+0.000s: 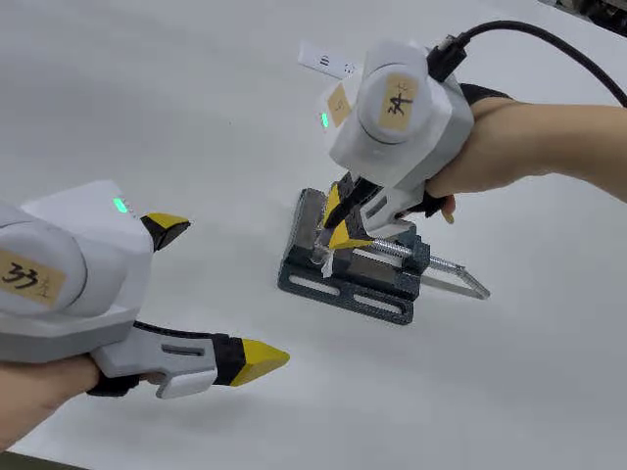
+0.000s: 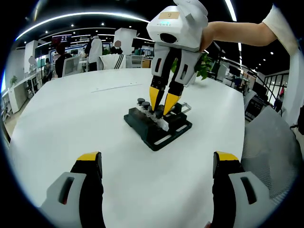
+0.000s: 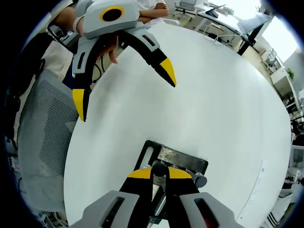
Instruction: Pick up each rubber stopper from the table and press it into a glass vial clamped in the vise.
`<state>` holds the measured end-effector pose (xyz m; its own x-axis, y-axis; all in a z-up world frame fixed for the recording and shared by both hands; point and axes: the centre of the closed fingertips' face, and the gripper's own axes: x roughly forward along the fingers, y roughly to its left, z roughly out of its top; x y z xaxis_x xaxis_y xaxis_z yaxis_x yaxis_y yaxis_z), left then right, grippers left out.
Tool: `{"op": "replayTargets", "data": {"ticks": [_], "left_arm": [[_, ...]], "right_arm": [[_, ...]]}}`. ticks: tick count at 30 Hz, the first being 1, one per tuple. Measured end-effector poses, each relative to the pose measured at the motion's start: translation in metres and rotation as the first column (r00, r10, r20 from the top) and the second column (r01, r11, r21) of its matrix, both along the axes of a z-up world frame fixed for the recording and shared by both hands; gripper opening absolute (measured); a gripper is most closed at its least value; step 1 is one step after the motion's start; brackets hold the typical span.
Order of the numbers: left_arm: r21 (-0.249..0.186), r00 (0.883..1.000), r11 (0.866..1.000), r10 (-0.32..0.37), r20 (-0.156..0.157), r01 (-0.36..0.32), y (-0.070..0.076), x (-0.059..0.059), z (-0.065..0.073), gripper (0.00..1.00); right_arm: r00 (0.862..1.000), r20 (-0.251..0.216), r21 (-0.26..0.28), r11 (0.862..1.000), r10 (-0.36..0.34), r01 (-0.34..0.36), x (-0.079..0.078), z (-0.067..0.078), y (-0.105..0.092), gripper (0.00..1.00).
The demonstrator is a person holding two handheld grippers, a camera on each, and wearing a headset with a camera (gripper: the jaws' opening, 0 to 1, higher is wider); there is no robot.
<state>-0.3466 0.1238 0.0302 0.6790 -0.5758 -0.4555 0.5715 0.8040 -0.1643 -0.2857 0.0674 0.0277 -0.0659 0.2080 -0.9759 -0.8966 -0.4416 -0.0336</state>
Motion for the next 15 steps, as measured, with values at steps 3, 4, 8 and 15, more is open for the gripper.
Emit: {"op": "replayTargets", "data": {"ticks": [3, 4, 8, 15], "left_arm": [[-0.002, 1.0, 1.0, 0.0, -0.001, 0.0, -0.0001, -0.0006, 0.0001, 0.96], [-0.002, 1.0, 1.0, 0.001, -0.002, -0.001, 0.0001, -0.0008, 0.0001, 0.96], [-0.003, 1.0, 1.0, 0.005, -0.002, -0.005, 0.0006, -0.0011, 0.0004, 0.96], [-0.005, 1.0, 1.0, 0.004, 0.003, -0.004, -0.0006, 0.0007, 0.0024, 0.95]], "right_arm": [[1.0, 0.007, 0.043, 0.999, -0.004, 0.003, 0.0009, 0.0004, -0.0015, 0.03], [1.0, 0.008, 0.067, 0.998, -0.009, 0.008, 0.001, 0.0007, -0.0016, 0.03], [0.997, 0.028, 0.11, 0.991, -0.077, 0.074, 0.0027, 0.0005, -0.0016, 0.03], [0.986, 0.049, 0.137, 0.979, -0.162, 0.154, 0.0027, -0.0005, -0.0006, 0.03]]}}
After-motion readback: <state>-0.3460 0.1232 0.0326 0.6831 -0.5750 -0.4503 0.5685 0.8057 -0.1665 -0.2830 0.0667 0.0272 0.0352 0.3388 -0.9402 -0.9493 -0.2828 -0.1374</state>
